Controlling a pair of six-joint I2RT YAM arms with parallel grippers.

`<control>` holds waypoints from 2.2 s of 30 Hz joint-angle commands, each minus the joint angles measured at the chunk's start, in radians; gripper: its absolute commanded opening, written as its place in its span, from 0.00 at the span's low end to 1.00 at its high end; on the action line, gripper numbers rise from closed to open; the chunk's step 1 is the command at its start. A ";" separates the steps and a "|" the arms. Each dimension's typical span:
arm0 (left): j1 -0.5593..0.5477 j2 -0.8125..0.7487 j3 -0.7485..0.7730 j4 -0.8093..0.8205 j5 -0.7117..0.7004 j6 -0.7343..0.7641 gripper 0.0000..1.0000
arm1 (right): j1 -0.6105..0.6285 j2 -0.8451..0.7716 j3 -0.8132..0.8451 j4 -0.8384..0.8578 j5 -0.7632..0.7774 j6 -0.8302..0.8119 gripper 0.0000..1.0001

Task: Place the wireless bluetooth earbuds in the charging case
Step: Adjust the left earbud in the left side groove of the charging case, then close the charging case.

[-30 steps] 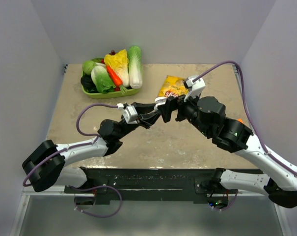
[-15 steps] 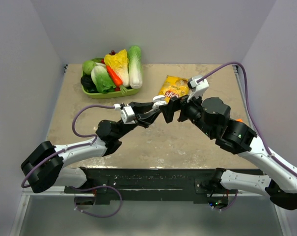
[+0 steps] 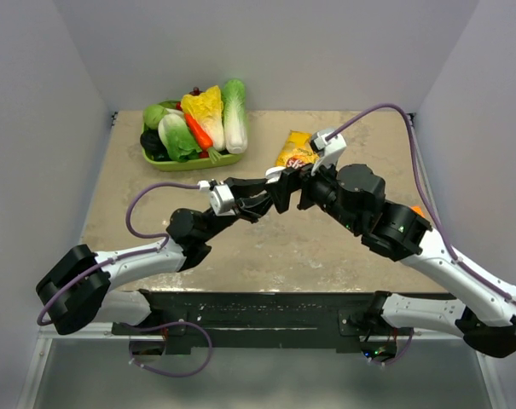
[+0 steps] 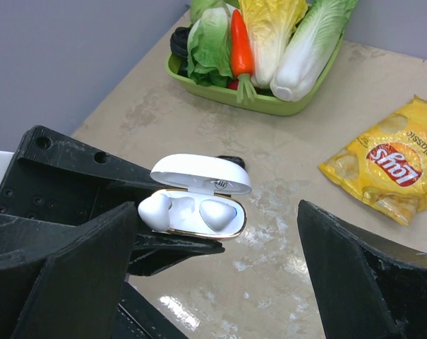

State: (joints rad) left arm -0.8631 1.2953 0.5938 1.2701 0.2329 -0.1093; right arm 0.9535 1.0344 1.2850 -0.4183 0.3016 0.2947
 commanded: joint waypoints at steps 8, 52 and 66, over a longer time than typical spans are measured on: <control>0.003 -0.047 -0.002 0.566 0.016 0.025 0.00 | -0.004 -0.037 0.013 0.001 0.060 -0.014 0.98; 0.022 -0.136 -0.111 0.505 0.330 -0.211 0.00 | -0.007 -0.027 -0.001 0.041 -0.050 -0.048 0.00; 0.029 -0.105 -0.074 0.496 0.289 -0.167 0.00 | -0.004 0.010 0.020 -0.059 -0.257 -0.086 0.00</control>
State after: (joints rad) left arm -0.8425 1.1824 0.4690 1.2819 0.5373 -0.2962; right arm 0.9489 1.0416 1.2644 -0.4408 0.1333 0.2375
